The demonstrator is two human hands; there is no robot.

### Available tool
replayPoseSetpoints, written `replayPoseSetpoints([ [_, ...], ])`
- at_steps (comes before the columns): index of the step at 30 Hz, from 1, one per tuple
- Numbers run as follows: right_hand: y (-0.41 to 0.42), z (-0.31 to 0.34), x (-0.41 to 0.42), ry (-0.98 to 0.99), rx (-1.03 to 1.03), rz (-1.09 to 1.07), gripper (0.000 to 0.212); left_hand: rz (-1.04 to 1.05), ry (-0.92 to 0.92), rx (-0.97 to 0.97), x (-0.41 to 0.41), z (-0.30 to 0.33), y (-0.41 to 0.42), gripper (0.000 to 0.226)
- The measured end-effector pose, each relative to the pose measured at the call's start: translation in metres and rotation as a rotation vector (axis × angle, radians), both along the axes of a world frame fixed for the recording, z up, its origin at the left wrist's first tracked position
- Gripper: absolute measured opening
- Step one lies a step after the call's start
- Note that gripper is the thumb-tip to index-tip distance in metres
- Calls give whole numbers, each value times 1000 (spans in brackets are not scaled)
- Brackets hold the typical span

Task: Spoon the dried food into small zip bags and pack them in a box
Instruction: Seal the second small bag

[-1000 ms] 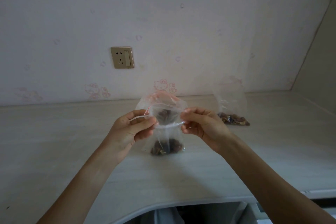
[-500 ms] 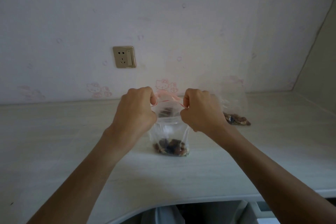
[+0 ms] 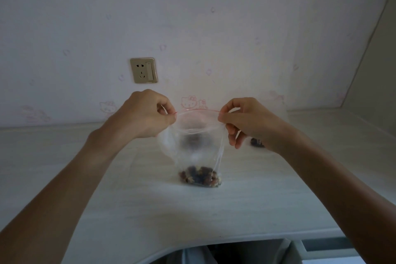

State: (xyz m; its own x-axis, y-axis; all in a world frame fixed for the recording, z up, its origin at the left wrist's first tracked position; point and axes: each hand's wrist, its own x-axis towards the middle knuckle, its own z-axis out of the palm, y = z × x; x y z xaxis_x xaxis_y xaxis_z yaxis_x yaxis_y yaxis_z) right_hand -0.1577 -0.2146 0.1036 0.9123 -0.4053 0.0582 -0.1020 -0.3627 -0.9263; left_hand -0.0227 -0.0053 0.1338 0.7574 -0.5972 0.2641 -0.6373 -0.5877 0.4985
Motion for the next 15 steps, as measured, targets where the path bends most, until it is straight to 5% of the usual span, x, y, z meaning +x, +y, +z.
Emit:
replayPoseSetpoints([
  [6,6,4,-2,-67,-24,13,5,-231,-280,-215,-17,-21,-6,19],
  [10,4,5,-4,-132,-35,41,6,-412,-179,-144,-33,-49,-17,47],
  [15,-1,4,-7,-319,-413,134,25,-408,-59,-252,-28,-60,-26,27],
])
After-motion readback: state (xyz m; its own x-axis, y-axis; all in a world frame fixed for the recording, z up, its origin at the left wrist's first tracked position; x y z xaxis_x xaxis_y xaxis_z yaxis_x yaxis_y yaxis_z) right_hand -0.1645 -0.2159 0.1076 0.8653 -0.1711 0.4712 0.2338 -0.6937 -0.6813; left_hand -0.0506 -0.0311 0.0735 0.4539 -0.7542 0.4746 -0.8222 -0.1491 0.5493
